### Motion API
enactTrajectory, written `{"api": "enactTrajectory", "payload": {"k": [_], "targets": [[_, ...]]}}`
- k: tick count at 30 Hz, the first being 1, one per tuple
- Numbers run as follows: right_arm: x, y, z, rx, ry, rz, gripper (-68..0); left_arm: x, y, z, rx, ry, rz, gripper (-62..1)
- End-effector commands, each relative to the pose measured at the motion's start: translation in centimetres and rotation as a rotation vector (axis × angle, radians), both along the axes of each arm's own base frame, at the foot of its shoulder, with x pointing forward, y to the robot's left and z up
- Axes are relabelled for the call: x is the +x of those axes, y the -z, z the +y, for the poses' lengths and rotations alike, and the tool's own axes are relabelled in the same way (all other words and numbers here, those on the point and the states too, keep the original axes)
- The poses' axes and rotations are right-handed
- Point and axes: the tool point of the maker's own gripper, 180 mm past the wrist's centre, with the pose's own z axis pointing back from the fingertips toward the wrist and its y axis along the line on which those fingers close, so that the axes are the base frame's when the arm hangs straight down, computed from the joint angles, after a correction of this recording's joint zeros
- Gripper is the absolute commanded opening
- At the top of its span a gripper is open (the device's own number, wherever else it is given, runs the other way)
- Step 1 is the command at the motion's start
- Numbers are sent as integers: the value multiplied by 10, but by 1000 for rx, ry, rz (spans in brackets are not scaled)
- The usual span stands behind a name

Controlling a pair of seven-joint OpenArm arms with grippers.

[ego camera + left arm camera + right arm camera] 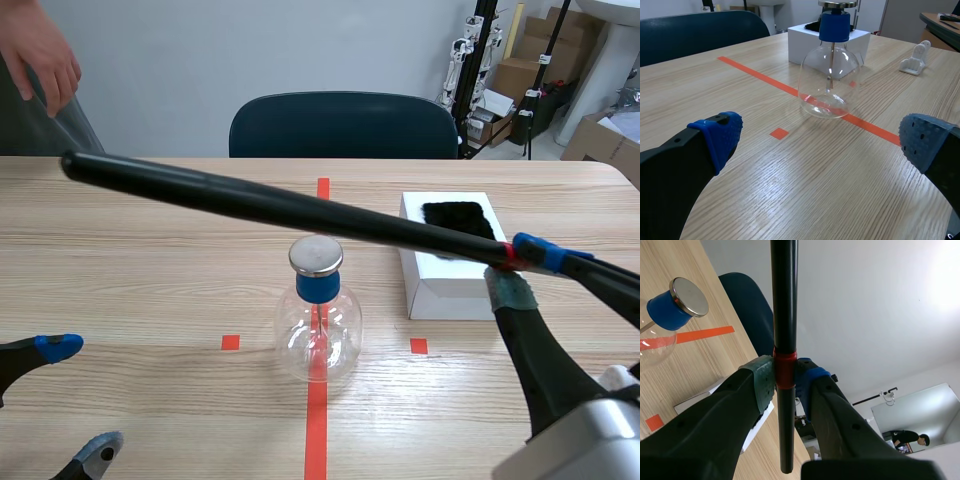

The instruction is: Do the electroscope experiment. move the rod toward and away from the electroscope

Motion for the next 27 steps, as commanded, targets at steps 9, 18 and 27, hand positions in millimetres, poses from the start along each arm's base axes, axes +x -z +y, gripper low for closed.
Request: {"api": "enactTrajectory", "payload": {"k": [9,18,27], "targets": [[0,-7,1,12,-4,-23,-653,3,-8,-1,-22,1,-24,14],[0,-7,1,12,-4,-24,-653,3,-8,-1,-22,1,-24,14],[2,-4,-2,-9,8,-16,-653,3,-8,-1,-22,1,-24,14]]}}
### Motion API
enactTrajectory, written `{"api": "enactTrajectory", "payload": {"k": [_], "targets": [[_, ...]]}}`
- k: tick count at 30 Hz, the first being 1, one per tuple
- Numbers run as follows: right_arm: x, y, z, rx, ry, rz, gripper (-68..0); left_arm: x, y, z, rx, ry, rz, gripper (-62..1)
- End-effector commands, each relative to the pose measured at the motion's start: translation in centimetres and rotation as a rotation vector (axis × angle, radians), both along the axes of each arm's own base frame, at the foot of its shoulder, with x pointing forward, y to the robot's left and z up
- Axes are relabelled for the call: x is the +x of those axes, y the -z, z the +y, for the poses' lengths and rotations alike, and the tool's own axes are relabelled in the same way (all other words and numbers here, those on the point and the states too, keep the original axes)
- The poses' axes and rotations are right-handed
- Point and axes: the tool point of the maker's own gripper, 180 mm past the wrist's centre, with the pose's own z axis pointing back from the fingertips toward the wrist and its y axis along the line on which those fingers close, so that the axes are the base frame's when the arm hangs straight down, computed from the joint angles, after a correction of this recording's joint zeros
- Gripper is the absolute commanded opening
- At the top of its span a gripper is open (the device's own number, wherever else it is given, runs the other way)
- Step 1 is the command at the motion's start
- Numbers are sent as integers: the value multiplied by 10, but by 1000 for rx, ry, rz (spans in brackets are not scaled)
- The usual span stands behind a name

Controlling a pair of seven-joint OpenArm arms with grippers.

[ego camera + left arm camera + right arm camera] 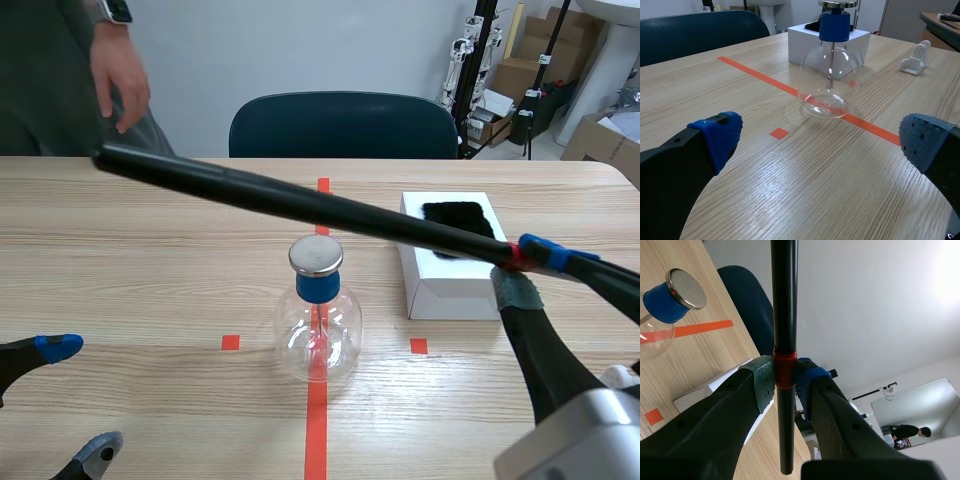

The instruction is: Do the electroscope experiment. move the rod toward and away from the electroscope

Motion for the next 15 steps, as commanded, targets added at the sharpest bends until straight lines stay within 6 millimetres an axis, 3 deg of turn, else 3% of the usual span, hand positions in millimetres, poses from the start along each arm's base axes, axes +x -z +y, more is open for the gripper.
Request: {"api": "enactTrajectory", "payload": {"k": [1,6,10,15], "targets": [[0,-6,2,-21,-20,-35,-653,3,-8,-1,-22,1,-24,14],[13,-11,-10,-97,-1,-88,-653,3,-8,-1,-22,1,-24,14],[40,-20,-45,-164,137,-132,-653,3,-8,-1,-22,1,-24,14],[79,-55,-96,-166,321,-224,-653,3,-8,-1,-22,1,-24,14]]}}
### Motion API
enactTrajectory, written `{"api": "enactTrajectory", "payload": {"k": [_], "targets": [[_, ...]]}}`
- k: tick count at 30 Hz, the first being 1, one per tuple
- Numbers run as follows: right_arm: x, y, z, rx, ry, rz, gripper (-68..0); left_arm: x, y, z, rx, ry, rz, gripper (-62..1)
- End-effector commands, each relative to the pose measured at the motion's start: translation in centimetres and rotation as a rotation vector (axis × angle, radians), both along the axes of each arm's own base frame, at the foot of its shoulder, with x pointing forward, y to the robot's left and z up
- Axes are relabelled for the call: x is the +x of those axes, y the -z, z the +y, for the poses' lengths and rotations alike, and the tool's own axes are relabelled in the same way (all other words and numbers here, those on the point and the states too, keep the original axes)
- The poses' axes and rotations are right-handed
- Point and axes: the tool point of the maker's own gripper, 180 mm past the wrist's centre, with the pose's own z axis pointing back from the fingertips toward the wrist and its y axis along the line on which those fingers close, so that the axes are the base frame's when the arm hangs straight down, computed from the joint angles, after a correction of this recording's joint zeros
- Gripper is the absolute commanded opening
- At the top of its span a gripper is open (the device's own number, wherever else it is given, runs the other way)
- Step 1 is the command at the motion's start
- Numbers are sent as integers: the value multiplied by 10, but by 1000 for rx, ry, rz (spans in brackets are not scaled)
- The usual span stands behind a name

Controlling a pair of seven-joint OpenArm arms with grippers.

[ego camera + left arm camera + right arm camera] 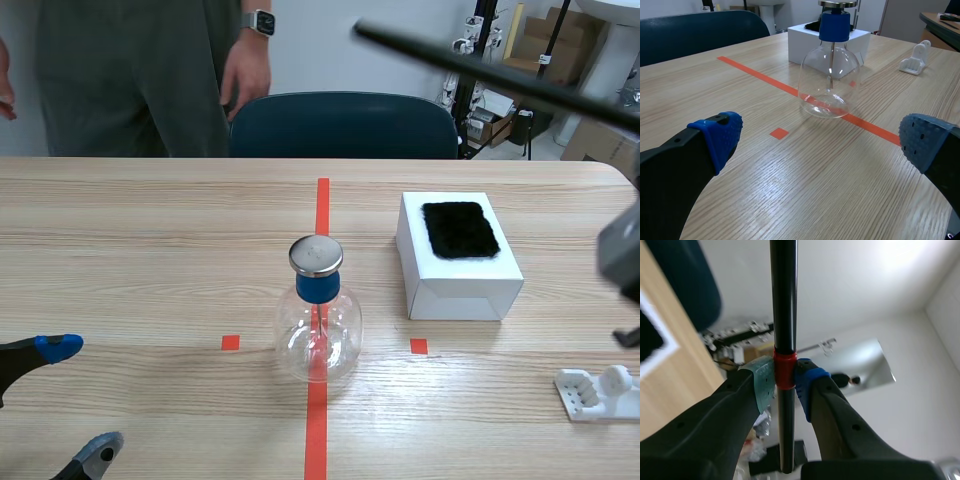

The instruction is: Do the electroscope experiment. move the rod toward and away from the electroscope

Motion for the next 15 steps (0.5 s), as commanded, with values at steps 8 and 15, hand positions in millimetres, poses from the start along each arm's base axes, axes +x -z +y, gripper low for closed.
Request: {"api": "enactTrajectory", "payload": {"k": [8,15], "targets": [[54,-33,-48,-106,90,-35,-653,3,-8,-1,-23,1,-24,14],[81,-10,-61,-251,1,53,-653,3,-8,-1,-23,1,-24,14]]}}
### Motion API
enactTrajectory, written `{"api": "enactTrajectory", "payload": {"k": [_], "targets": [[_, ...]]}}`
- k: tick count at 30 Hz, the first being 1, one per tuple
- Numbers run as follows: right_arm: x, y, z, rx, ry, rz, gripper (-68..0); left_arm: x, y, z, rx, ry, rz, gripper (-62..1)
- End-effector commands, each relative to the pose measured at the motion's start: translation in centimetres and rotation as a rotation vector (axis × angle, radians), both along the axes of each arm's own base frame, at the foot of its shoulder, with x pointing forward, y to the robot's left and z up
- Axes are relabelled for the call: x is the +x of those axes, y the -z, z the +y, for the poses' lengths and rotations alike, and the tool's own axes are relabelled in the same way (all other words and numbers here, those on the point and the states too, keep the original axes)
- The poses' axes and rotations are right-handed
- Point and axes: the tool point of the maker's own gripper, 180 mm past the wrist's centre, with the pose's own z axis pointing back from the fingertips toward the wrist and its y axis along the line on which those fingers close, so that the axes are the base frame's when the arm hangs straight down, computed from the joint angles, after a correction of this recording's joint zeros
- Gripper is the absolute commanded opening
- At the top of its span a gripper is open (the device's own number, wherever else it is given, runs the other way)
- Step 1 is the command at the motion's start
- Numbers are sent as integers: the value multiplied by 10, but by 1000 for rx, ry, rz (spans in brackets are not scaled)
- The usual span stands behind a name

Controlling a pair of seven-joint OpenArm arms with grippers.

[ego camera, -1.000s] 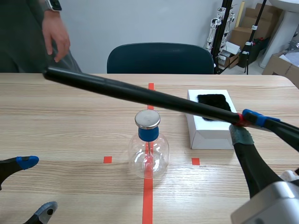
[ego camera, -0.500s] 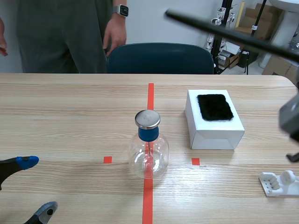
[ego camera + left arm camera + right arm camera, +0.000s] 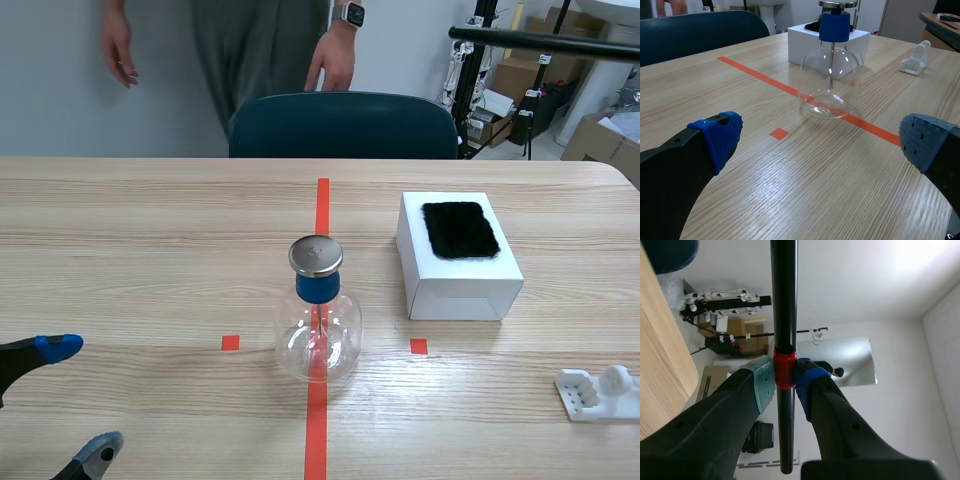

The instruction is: Do the electroscope experiment. move the rod toward and away from the electroscope

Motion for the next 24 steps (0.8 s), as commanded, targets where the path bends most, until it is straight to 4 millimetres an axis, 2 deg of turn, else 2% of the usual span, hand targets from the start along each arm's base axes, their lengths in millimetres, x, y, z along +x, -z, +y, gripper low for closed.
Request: {"api": "enactTrajectory", "payload": {"k": [1,4,8,12,17,24], "targets": [[6,-15,7,-41,-44,-40,-653,3,-8,-1,-22,1,-24,14],[14,-19,13,-83,-70,-45,-653,3,-8,-1,-22,1,-24,14],[22,-18,31,-163,-96,-63,-653,3,-8,-1,-22,1,-24,14],[26,-7,58,-214,-146,-63,-653,3,-8,-1,-22,1,-24,14],[20,11,86,-302,-220,-54,-653,3,-8,-1,-22,1,-24,14],[16,25,98,-391,-243,-49,-653,3,-8,-1,-22,1,-24,14]]}}
